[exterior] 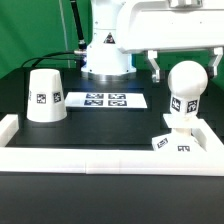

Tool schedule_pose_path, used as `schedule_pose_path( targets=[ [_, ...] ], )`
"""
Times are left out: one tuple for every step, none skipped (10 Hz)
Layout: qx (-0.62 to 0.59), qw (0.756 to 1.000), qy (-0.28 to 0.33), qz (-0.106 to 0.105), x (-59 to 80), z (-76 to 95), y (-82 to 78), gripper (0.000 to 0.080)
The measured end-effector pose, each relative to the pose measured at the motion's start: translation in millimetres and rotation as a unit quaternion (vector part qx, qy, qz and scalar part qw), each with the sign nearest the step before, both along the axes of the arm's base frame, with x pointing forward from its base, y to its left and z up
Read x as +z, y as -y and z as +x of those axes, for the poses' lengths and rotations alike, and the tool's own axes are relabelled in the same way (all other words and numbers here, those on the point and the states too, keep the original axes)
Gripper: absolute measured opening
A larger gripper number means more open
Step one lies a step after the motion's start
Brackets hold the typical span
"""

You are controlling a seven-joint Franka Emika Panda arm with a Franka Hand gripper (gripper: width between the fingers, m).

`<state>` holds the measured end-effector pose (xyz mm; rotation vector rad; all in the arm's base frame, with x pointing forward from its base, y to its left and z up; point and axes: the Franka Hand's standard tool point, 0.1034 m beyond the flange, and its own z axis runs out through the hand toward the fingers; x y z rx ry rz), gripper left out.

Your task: Assemble lamp

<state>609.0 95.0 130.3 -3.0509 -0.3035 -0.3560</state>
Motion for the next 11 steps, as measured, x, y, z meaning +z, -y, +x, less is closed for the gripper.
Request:
schedule_pose_path(
  targets=[
    [0.001,1.000,-0.029,-0.001,0.0,-0.2,-1.7,0.0698],
    [0.002,0.997,-0.073,-0.003,0.0,-3.0,-4.2,0.0698],
    [0.004,0.994,-0.105,-0.005,0.7,-1.3,-6.3,0.0698],
    [0.007,0.991,-0.133,-0.006,-0.8,-1.0,-7.3,0.0698],
    [0.009,0.986,-0.165,-0.008,-2.0,-0.6,-7.4,0.0698],
    [0.011,0.988,-0.151,-0.007,-2.7,8.1,-6.3,0.0698],
    [0.011,0.989,-0.148,-0.007,-3.3,9.0,-5.0,0.0698],
    [0.009,0.989,-0.149,-0.008,-3.5,9.3,-3.0,0.0698],
    [0.008,0.989,-0.149,-0.008,-3.9,9.3,-1.8,0.0698],
    [0.008,0.989,-0.149,-0.008,-3.9,9.3,-1.6,0.0698],
    [0.008,0.989,-0.149,-0.008,-3.8,9.4,-1.7,0.0583]
  ],
)
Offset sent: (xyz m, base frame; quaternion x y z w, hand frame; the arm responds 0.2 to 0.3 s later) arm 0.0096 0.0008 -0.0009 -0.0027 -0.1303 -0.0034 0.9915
